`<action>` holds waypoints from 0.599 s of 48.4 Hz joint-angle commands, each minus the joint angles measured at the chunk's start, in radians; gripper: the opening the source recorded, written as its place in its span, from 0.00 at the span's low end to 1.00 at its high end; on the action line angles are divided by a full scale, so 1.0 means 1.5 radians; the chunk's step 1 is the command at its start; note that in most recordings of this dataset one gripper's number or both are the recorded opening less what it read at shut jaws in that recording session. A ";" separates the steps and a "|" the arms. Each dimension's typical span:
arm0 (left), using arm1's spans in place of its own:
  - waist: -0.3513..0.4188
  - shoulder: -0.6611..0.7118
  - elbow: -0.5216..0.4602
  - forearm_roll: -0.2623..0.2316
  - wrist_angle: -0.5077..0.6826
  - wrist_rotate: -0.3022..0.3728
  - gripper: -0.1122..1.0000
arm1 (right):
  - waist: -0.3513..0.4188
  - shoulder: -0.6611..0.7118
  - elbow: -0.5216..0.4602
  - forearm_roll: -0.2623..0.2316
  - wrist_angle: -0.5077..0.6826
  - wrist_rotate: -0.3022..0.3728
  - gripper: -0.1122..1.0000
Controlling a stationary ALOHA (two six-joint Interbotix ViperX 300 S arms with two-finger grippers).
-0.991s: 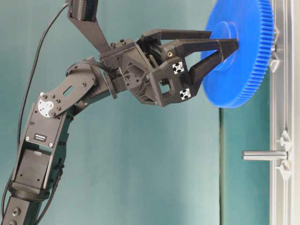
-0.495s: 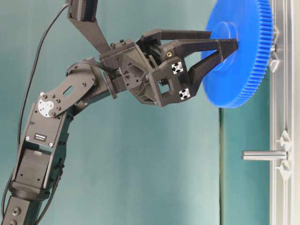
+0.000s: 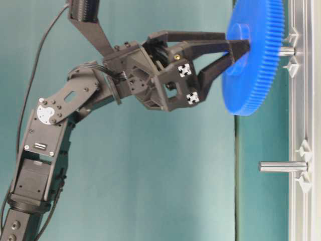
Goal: Insert the large gear onto the shaft.
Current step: 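Align the gear's center hole above the right shaft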
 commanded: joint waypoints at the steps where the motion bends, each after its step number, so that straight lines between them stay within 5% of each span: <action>1: 0.015 -0.015 -0.021 0.004 0.010 0.000 0.88 | -0.002 0.004 -0.010 0.001 -0.005 0.006 0.18; 29: -0.001 -0.008 0.012 0.003 0.024 -0.021 0.88 | -0.002 0.004 -0.012 0.002 -0.006 0.006 0.18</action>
